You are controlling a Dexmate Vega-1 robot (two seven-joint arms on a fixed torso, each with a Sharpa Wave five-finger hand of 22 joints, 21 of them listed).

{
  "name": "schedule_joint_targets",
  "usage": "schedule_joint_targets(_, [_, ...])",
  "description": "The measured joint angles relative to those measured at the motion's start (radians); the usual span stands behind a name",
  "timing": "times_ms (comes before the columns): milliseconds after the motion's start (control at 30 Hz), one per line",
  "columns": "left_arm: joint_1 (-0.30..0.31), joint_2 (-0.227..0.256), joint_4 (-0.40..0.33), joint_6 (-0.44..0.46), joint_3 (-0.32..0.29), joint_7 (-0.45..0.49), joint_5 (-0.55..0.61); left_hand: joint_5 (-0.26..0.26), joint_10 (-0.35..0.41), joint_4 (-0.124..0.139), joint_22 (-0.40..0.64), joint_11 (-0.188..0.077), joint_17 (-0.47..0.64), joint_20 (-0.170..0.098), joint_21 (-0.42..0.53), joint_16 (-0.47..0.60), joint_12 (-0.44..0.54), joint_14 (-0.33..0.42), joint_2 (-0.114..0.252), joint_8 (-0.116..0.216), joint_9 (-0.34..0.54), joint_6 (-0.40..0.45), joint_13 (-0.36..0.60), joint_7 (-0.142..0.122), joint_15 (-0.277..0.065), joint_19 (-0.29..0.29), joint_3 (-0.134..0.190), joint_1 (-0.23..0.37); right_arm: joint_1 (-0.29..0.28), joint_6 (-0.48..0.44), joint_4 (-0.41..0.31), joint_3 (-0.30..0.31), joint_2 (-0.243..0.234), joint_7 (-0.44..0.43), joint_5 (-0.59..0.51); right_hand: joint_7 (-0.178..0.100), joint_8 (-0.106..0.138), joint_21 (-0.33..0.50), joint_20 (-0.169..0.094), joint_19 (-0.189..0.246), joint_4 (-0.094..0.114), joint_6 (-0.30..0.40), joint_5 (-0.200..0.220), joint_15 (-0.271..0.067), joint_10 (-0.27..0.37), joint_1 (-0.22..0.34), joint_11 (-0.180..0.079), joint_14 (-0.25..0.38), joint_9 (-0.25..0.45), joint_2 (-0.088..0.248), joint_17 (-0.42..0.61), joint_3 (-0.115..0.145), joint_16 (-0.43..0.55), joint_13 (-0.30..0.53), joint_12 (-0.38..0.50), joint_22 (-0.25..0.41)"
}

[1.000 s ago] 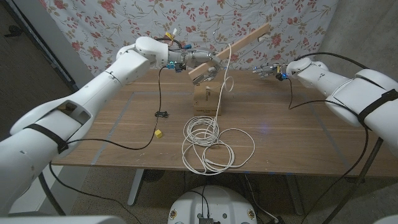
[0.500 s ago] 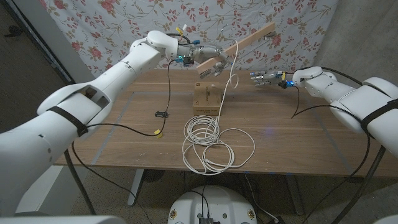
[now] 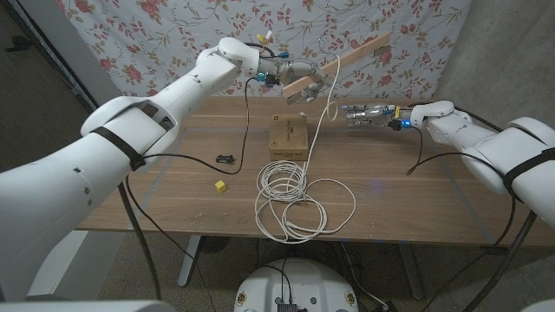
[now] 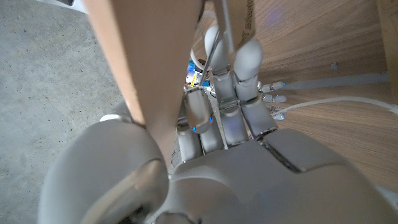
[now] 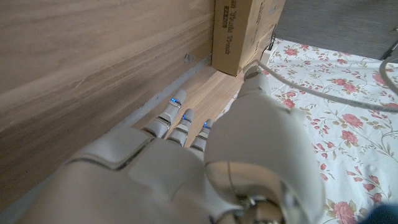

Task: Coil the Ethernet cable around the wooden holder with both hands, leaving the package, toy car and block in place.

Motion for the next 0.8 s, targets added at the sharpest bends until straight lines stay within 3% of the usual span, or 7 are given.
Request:
schedule_joint_targets(300, [-0.04,-0.077,0.14,-0.046,0.004,-0.019,0.012,0.0,0.0,0.0,0.006,0.0,0.0,0.0,0.0,0.0,0.0,0.0,0.0,0.0,0.0,0.0,0.0,0.0,0.0,0.0,0.0,0.0,-0.06,0.072,0.003,0.098,0.05,0.056,0.075,0.006,-0.008,-0.006,0.0,0.0,0.002,-0.062,0.0,0.0,-0.048,-0.009,0.006,-0.032,0.0,-0.009,-0.018,-0.023,0.0,-0.008,-0.004,0.0])
schedule_joint_targets(367, [-0.054,-0.107,0.198,-0.064,0.005,-0.025,0.017,0.005,0.0,0.0,0.007,0.0,0.0,0.0,0.0,0.0,0.0,0.0,0.0,0.0,0.0,0.0,0.0,0.0,0.0,0.0,0.0,0.0,-0.07,0.082,0.004,0.117,0.064,0.056,0.086,0.006,-0.005,-0.006,0.0,0.0,0.002,-0.062,0.005,0.0,-0.049,-0.011,0.008,-0.032,0.0,-0.011,-0.022,-0.031,0.0,-0.009,-0.003,0.0])
schedule_joint_targets(433, [-0.065,-0.129,0.238,-0.081,0.005,-0.028,0.022,0.005,0.0,0.0,0.006,0.0,0.0,0.0,0.0,0.0,0.0,0.0,0.0,0.0,-0.004,0.0,0.0,0.0,0.0,0.0,0.0,0.0,-0.077,0.089,0.005,0.13,0.074,0.054,0.096,0.015,0.006,-0.006,0.0,0.0,0.005,-0.041,0.007,0.0,-0.038,-0.014,0.018,-0.032,0.0,-0.014,-0.027,-0.033,0.0,-0.009,0.004,0.0])
schedule_joint_targets(667, [-0.093,-0.19,0.352,-0.109,0.006,-0.026,0.035,0.005,0.0,0.0,0.011,-0.001,0.0,0.0,0.0,0.0,0.0,0.0,0.0,0.0,-0.003,-0.002,0.0,-0.002,0.0,0.0,0.0,0.0,-0.096,0.094,0.008,0.174,0.118,0.041,0.12,0.009,0.025,-0.01,0.0,0.0,0.005,0.01,0.015,0.0,0.003,-0.014,-0.002,-0.032,0.0,-0.014,-0.042,-0.048,0.0,-0.016,0.015,0.0])
schedule_joint_targets(800, [-0.102,-0.213,0.392,-0.118,0.007,-0.01,0.046,0.005,0.0,0.0,0.011,-0.001,0.0,0.0,0.0,0.0,0.0,0.0,0.0,0.0,-0.005,-0.002,0.0,-0.002,0.0,0.0,0.0,0.0,-0.106,0.095,0.01,0.203,0.151,0.031,0.129,0.002,0.039,-0.02,0.005,-0.005,0.002,0.065,0.024,0.001,0.05,-0.014,0.002,-0.044,-0.005,-0.014,-0.066,-0.053,0.001,-0.023,0.031,-0.004])
